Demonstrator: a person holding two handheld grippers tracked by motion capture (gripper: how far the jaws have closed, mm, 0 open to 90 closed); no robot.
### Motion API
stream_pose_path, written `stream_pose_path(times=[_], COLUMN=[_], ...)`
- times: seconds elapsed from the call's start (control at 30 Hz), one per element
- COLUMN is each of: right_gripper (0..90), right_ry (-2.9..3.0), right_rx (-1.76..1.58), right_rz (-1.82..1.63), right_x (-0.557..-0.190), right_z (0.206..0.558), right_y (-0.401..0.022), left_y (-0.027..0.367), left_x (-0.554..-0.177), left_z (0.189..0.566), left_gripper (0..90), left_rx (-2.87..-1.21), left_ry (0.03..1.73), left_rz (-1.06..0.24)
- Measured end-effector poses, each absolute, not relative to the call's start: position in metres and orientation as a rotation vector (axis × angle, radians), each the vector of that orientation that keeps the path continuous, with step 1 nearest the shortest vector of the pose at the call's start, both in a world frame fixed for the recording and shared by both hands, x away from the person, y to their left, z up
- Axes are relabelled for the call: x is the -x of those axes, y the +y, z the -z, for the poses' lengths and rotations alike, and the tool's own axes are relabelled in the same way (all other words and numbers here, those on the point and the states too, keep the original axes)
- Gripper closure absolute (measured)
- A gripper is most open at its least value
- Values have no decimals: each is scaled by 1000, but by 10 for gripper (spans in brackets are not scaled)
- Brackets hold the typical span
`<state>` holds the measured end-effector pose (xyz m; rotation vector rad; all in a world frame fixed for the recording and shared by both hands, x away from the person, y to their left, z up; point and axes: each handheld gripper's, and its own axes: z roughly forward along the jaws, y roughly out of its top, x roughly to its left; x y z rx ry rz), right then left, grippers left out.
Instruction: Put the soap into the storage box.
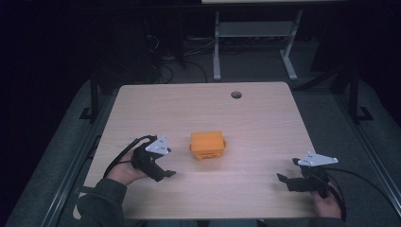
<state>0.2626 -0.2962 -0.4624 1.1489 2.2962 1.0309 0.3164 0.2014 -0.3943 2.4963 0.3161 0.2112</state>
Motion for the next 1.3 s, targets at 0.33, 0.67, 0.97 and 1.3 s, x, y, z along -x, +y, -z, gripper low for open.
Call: stream_pose_path(times=[0.33,0.67,0.97,1.3], right_gripper=[140,139,139,139], right_ry=[2292,2289,2286,2267], right_rx=[-1153,-1161,-1161,-1176], right_rz=[-1029,-1027,-1025,-1034], right_x=[-261,-261,-260,-258], right_z=[463,463,464,463], right_y=[-296,-297,-298,-300], left_y=[214,226,233,242], left_x=[-312,-306,-301,-294], left_z=[402,408,412,417], left_gripper=[189,188,188,188], left_rx=[-2487,-2487,-2474,-2455], left_ry=[348,372,394,413], left_rz=[-213,-217,-222,-229])
